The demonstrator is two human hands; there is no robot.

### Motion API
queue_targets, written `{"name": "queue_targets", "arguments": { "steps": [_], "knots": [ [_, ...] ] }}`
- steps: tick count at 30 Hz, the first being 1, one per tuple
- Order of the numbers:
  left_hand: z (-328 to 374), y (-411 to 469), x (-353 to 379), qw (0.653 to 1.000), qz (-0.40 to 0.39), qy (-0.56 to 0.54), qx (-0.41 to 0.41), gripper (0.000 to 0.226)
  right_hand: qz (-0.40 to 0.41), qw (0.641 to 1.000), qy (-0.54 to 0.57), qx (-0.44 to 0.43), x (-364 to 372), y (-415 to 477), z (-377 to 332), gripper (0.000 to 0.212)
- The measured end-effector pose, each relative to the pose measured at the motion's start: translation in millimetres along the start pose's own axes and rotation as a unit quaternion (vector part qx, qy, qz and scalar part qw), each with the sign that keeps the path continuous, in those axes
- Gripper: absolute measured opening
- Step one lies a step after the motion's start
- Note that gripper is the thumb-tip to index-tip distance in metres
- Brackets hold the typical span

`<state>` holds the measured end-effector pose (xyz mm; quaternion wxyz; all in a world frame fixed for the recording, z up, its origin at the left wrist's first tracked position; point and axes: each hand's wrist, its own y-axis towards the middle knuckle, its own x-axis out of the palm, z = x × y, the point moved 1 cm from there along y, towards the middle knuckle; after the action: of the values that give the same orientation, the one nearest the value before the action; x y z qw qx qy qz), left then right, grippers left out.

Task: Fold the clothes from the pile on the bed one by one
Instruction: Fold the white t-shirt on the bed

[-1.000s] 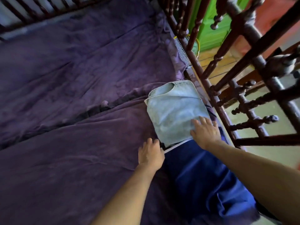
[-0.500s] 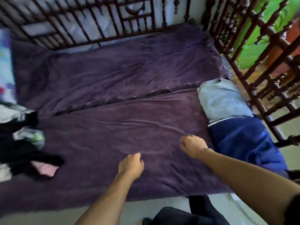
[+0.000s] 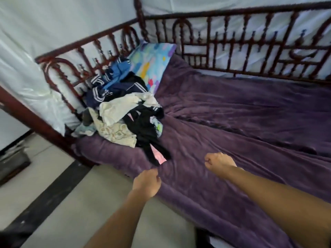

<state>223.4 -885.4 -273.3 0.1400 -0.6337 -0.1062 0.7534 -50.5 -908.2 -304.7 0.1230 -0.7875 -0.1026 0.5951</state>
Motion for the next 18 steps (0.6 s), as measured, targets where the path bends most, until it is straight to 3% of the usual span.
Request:
{"name": "queue_targets", "arguments": {
  "steps": [14,18],
  "knots": [
    [-190.2,168.6,-86.9,0.995,-0.032,-0.033,-0.086,0.027,-0.079,0.996,0.031,-0.036,16.1,224.9,-193.2,0.026],
    [-238.0,205.9,-112.8,0.994,-0.026,-0.040,-0.099,0.026,-0.071,0.996,0.021,-0.053,0.4,276.7,-244.1,0.027]
  ]
}}
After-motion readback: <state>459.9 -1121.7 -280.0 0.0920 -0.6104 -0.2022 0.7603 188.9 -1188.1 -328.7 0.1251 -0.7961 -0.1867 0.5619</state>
